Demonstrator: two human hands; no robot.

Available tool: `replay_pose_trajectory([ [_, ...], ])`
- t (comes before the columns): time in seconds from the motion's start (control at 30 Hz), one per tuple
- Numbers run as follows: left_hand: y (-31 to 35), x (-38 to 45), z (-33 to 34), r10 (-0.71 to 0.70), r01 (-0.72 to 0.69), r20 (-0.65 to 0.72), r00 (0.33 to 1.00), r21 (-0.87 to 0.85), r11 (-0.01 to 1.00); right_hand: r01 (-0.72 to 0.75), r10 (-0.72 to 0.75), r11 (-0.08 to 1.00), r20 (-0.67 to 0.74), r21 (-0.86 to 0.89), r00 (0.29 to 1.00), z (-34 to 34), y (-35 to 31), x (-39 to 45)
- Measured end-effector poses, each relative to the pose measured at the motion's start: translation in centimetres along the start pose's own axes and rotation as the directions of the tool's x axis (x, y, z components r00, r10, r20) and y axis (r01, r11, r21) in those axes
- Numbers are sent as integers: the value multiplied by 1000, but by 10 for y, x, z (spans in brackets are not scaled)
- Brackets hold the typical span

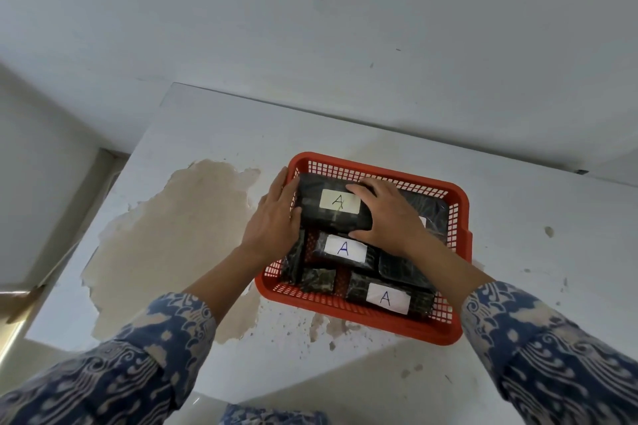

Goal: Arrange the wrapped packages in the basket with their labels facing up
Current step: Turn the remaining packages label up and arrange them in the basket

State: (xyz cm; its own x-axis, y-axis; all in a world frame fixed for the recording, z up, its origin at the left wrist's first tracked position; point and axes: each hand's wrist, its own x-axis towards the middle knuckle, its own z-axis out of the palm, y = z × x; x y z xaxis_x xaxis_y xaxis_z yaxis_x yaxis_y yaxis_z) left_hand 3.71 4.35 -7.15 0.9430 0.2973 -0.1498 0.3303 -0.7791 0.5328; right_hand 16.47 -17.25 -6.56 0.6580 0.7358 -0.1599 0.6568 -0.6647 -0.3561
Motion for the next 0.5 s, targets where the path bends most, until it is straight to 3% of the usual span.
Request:
replay_pose_trajectory([
  [0.07, -2, -1, 2, 3, -2, -21, 1000, 58, 998, -9, 8, 998, -26, -68, 1000, 5, 1, -1],
  [0.27, -3, -2, 6, 35, -26, -99, 994, 89, 996, -14, 14, 1000, -95, -7, 995, 9, 5, -1],
  [0.5, -1, -1, 8, 41, -24, -143, 989, 113, 993, -29, 26, 999, -56, -45, 998, 19, -1, -8],
])
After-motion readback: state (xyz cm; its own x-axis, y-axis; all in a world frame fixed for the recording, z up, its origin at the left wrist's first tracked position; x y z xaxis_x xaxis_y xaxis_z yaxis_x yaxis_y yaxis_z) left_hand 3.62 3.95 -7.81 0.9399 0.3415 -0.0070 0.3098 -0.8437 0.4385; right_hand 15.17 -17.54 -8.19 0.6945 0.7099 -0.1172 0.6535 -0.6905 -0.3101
